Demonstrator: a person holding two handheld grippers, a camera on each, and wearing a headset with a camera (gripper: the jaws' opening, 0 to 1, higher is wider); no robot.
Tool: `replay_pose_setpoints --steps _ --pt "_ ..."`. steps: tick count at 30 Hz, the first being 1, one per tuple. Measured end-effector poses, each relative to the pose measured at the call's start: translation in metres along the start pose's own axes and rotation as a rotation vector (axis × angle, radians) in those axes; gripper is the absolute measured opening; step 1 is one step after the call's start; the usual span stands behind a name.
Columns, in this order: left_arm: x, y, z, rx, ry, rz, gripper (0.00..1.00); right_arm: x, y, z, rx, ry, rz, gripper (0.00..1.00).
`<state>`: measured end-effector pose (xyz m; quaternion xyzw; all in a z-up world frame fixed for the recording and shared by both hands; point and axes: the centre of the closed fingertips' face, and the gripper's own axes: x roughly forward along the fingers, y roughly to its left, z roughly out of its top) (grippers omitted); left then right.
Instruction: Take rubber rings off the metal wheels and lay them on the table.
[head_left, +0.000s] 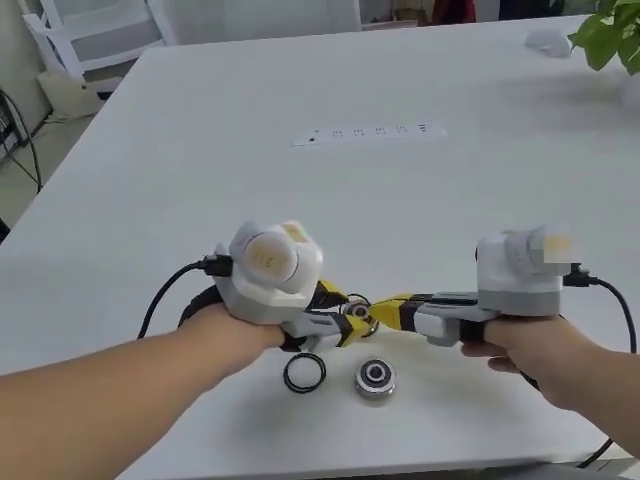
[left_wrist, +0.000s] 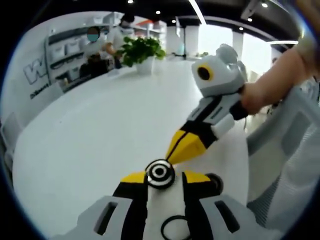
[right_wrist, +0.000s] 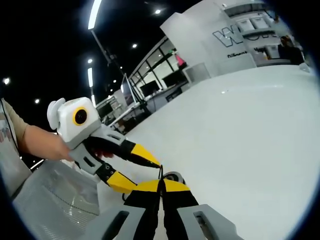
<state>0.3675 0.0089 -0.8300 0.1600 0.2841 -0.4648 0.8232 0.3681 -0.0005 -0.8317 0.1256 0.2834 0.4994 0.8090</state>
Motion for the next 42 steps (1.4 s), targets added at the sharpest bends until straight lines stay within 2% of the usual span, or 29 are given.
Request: replay_pose_setpoints --steps 18,23,30,42 --pt "-0.038 0.002 0.011 -0.028 -0.090 0.004 0.46 -0.003 0.011 0.011 -0.009 -0.004 0.007 0.00" --pt "-0.048 0.003 0.011 -0.052 -0.103 0.011 0.53 -0.005 0.017 0.015 -0.014 -0.011 0.012 0.00" --pt "-0.061 0.003 0.011 -0.045 -0.115 0.024 0.60 -0.007 0.026 0.021 -0.019 -0.020 0.019 0.00" --pt "-0.084 0.005 0.008 -0.062 -0.140 0.041 0.68 -0.005 0.036 0.025 -0.027 -0.018 0.030 0.00"
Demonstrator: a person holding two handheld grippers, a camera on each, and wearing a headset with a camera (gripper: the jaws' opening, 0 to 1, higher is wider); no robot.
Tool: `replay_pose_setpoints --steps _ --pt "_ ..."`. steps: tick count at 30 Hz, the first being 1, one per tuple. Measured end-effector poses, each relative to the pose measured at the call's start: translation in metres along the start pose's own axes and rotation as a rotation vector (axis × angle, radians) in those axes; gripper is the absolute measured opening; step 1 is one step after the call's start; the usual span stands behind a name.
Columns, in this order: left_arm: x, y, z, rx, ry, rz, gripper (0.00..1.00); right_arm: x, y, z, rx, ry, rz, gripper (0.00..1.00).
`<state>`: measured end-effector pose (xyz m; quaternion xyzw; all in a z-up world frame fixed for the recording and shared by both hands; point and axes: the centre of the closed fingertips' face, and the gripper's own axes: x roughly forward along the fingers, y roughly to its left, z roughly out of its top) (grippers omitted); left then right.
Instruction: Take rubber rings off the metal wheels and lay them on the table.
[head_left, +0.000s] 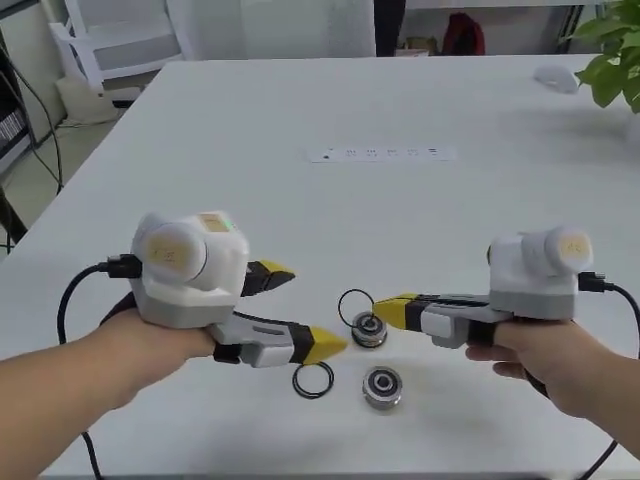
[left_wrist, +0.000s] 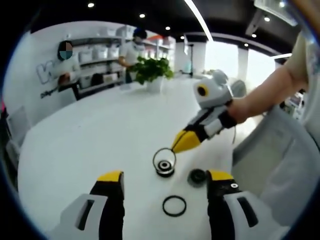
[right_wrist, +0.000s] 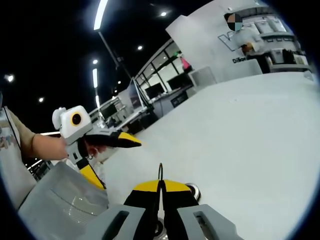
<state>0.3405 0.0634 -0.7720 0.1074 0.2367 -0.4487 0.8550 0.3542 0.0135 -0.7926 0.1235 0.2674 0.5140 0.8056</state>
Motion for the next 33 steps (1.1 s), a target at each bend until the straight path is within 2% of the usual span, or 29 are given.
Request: replay_pose_setpoints --steps 13,22,33 --pt "-0.023 -0.003 -0.002 -0.002 -0.017 0.012 0.74 0.005 0.007 0.002 -0.005 0.006 0.032 0.00" --pt "-0.039 -0.006 -0.015 0.001 -0.004 0.021 0.77 0.010 0.012 0.001 -0.003 0.023 0.055 0.00" --pt "-0.052 -0.006 -0.030 -0.009 0.016 0.029 0.80 0.020 0.025 -0.011 0.002 0.076 0.096 0.00"
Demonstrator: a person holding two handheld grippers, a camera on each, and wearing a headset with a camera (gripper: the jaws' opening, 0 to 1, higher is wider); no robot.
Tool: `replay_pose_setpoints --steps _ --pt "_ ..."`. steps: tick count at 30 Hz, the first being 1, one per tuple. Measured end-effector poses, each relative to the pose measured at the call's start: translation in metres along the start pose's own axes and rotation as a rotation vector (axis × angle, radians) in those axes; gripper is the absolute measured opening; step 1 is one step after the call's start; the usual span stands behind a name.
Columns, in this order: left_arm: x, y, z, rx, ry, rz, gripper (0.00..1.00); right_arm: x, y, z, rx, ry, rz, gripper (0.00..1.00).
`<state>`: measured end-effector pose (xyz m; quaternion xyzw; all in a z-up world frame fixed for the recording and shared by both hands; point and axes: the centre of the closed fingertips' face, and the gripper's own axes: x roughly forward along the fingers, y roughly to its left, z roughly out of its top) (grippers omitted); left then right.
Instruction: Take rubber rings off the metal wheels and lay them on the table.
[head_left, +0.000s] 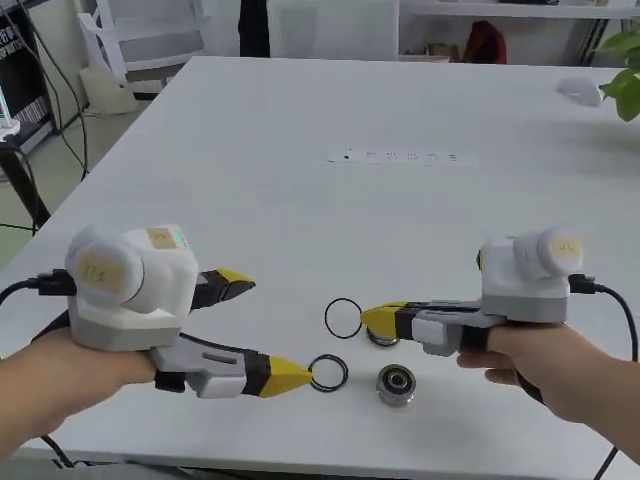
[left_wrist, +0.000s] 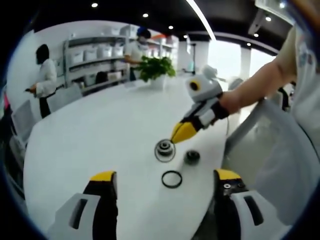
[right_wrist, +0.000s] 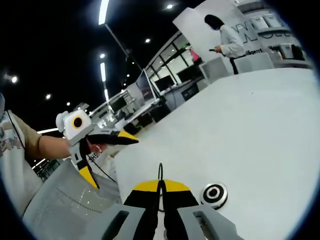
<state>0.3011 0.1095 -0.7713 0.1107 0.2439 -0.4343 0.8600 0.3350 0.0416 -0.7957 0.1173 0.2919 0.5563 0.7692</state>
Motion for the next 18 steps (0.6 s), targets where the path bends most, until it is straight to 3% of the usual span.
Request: replay_pose_setpoints --steps 10,18 --pt "-0.010 -0.001 -0.008 -0.011 0.004 0.001 0.83 0.014 0.017 -0.011 0.016 0.050 0.029 0.00" --pt "-0.017 0.002 -0.014 -0.021 0.008 0.008 0.84 0.022 0.018 -0.026 0.022 0.117 0.032 0.00"
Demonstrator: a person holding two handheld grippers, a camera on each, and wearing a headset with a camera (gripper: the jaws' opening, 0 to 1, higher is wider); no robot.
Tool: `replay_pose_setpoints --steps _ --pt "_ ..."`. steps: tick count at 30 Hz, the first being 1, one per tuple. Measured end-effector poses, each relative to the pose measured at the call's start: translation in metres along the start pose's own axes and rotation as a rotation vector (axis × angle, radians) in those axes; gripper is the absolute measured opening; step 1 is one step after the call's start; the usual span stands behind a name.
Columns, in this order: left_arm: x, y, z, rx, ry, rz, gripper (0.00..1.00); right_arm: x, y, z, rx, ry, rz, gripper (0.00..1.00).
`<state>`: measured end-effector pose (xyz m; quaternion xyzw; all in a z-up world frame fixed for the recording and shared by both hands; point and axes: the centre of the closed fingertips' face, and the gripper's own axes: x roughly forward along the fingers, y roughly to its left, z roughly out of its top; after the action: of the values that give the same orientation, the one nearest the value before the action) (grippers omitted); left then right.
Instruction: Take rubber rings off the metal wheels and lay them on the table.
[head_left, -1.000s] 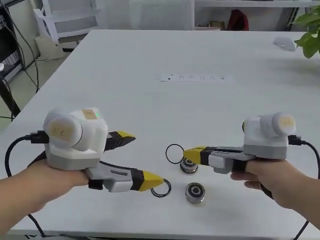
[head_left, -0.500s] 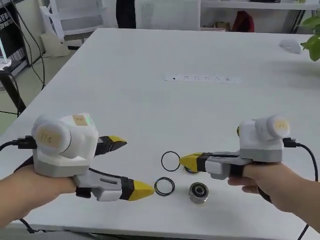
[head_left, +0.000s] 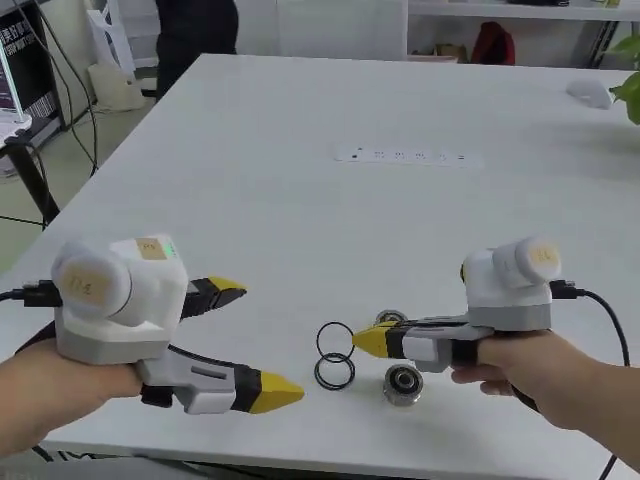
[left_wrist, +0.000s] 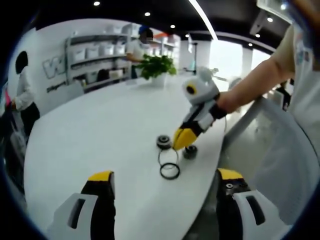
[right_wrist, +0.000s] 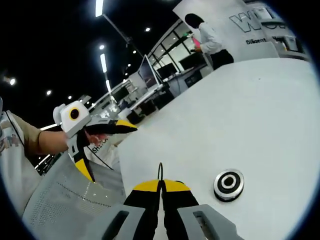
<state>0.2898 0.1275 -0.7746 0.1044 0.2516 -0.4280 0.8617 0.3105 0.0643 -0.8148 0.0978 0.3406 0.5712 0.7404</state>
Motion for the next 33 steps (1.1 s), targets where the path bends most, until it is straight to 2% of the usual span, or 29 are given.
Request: replay_pose_setpoints --steps 12,28,33 --pt "-0.004 0.000 -0.006 -0.013 0.006 0.012 0.84 0.010 -0.008 -0.017 0.003 0.078 0.000 0.00" --pt "-0.004 0.002 -0.009 -0.020 0.014 0.025 0.84 0.009 -0.018 -0.027 0.011 0.104 -0.034 0.00" --pt "-0.003 0.001 -0.009 -0.020 0.017 0.024 0.84 0.008 -0.024 -0.030 0.022 0.111 -0.060 0.00"
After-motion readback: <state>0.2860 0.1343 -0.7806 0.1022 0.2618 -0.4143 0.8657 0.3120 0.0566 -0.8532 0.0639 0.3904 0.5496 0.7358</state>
